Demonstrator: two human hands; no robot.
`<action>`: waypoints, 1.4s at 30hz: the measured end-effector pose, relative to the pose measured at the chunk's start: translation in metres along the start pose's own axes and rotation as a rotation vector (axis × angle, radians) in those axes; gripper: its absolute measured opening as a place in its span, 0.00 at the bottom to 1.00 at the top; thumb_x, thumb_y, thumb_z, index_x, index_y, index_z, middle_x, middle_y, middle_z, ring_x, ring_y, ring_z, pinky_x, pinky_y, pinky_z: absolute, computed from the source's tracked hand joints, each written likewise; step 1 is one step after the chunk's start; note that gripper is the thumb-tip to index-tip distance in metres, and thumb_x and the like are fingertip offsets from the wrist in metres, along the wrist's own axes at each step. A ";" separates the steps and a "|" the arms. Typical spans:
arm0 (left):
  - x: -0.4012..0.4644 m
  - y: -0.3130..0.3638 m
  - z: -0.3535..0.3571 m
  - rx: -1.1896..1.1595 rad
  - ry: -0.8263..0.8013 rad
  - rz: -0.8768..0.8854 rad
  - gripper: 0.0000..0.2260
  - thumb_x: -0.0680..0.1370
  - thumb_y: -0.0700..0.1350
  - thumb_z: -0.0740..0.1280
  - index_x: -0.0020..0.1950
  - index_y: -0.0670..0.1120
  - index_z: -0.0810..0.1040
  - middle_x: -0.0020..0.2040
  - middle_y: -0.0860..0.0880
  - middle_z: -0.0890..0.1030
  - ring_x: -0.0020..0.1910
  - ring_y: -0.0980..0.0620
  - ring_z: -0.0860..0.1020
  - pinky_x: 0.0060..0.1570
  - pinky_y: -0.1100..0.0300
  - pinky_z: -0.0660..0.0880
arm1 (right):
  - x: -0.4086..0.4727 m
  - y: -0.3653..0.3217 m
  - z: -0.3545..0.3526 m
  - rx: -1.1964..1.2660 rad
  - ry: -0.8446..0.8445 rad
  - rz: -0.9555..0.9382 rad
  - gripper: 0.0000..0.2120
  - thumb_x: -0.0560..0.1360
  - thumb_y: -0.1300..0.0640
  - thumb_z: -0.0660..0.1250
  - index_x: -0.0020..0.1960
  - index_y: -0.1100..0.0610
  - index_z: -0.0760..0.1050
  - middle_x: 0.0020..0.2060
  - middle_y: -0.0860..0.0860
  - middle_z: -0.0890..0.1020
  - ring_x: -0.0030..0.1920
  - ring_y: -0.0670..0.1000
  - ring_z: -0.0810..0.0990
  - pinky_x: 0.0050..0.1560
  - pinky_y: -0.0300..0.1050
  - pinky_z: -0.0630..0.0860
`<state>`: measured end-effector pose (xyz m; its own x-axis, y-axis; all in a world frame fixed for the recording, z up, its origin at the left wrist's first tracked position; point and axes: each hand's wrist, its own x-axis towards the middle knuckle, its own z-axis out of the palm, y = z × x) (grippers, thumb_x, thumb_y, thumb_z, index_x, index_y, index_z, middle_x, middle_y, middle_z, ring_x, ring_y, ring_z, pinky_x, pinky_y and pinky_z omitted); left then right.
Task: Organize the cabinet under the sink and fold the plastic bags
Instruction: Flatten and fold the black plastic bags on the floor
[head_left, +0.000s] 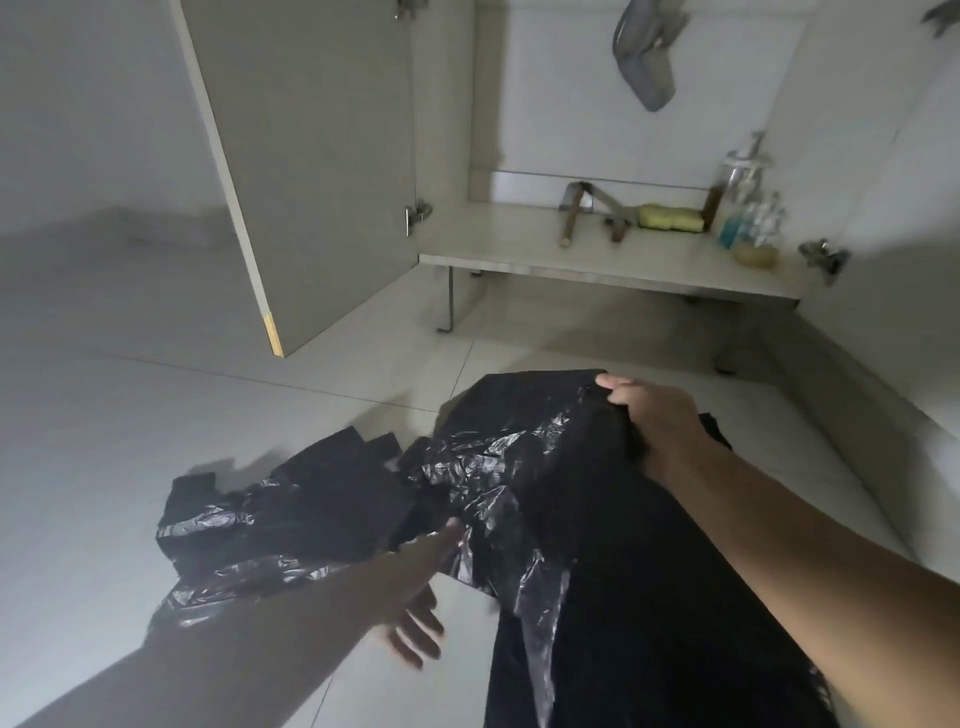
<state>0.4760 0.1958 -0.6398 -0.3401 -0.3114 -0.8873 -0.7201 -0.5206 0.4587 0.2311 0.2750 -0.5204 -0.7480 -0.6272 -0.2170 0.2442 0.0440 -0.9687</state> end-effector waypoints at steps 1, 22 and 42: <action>-0.001 -0.001 0.010 -0.143 -0.134 -0.026 0.52 0.66 0.76 0.60 0.72 0.34 0.61 0.62 0.32 0.74 0.51 0.33 0.81 0.49 0.41 0.78 | 0.003 -0.001 -0.004 0.031 0.005 0.004 0.16 0.73 0.71 0.60 0.49 0.57 0.83 0.48 0.52 0.83 0.44 0.49 0.82 0.39 0.39 0.79; -0.052 0.066 0.200 -0.593 -0.415 0.126 0.60 0.55 0.77 0.68 0.77 0.46 0.55 0.75 0.39 0.61 0.68 0.32 0.67 0.50 0.28 0.70 | 0.039 -0.066 -0.090 0.367 0.085 -0.006 0.17 0.71 0.69 0.63 0.58 0.59 0.76 0.40 0.56 0.81 0.37 0.53 0.83 0.40 0.55 0.82; -0.029 0.229 0.146 -0.549 0.121 0.631 0.08 0.80 0.40 0.57 0.52 0.42 0.75 0.41 0.40 0.80 0.33 0.46 0.79 0.28 0.58 0.78 | 0.078 -0.073 -0.194 0.283 0.104 0.057 0.07 0.77 0.67 0.62 0.53 0.59 0.75 0.47 0.60 0.81 0.42 0.58 0.85 0.40 0.54 0.82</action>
<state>0.2327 0.2015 -0.5154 -0.4899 -0.7404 -0.4603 -0.0102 -0.5231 0.8522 0.0356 0.3735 -0.4901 -0.7838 -0.5463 -0.2954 0.4388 -0.1506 -0.8859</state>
